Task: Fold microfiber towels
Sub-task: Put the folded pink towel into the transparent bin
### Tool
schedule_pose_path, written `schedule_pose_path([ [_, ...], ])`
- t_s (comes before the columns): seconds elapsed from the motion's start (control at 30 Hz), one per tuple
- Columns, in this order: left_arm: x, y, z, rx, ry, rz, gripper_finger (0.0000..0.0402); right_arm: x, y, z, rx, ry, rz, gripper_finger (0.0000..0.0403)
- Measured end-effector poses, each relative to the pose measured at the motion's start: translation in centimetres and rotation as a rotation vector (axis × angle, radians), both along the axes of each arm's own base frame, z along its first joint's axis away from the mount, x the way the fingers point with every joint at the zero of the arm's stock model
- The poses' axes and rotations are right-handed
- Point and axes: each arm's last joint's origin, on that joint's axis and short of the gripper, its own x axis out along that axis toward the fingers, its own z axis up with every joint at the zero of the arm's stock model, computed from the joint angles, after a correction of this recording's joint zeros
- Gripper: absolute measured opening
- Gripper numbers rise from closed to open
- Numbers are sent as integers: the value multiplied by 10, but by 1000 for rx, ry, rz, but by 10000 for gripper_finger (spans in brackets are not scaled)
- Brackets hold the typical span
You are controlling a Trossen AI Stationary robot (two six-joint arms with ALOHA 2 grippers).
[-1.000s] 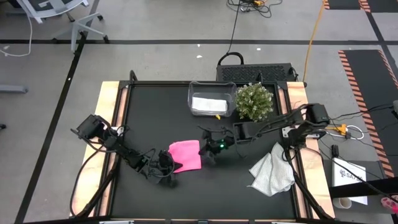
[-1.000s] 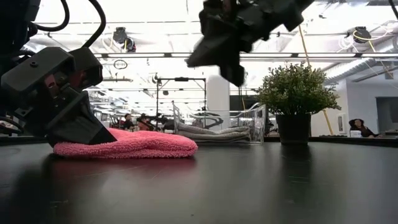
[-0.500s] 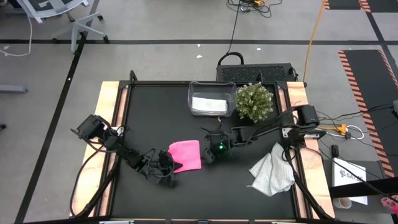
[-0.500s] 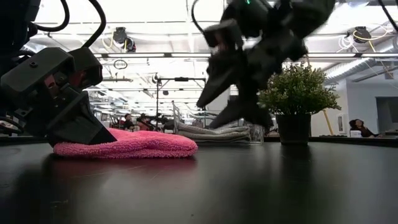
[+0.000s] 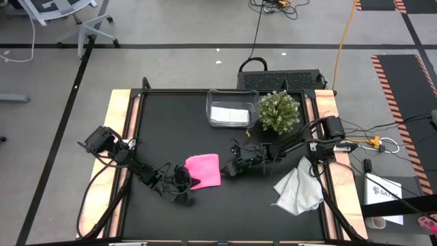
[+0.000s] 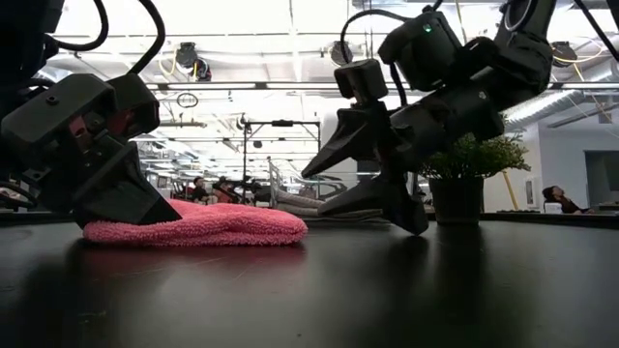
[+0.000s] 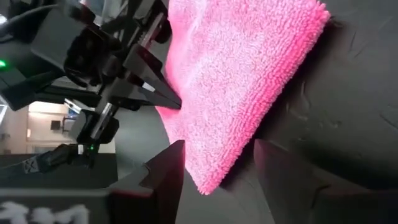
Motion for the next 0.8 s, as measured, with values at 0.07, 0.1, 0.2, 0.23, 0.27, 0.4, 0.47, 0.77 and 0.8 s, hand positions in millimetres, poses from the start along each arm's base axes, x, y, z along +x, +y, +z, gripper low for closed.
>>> schedule_pose_path([
  [0.07, 2, 1, 1, -10, -10, -4, 0, 4, 0, 3, -4, -9, 6, 180],
  [0.1, 3, 2, 1, -17, -7, -9, 0, 8, 1, 5, -12, -23, 11, 178],
  [0.2, 10, 4, 4, -32, -1, -33, 0, 13, 1, 12, -37, -47, 30, 173],
  [0.23, 13, 4, 5, -30, 0, -49, 0, 14, 1, 12, -41, -43, 34, 172],
  [0.27, 18, 4, 7, -29, -6, -64, 0, 14, 1, 13, -40, -36, 38, 172],
  [0.4, 33, 5, 15, -32, -11, -119, 0, 10, 2, 14, 4, 18, 101, 171],
  [0.47, 38, 7, 17, -23, -9, -130, 0, 6, 3, 15, 50, 77, 130, 171],
  [0.77, 43, 13, 17, -14, 13, -133, 0, -22, 2, 50, 9, 241, 62, 171],
  [0.8, 43, 13, 18, -15, 12, -133, 0, -25, 3, 51, -11, 261, 40, 171],
])
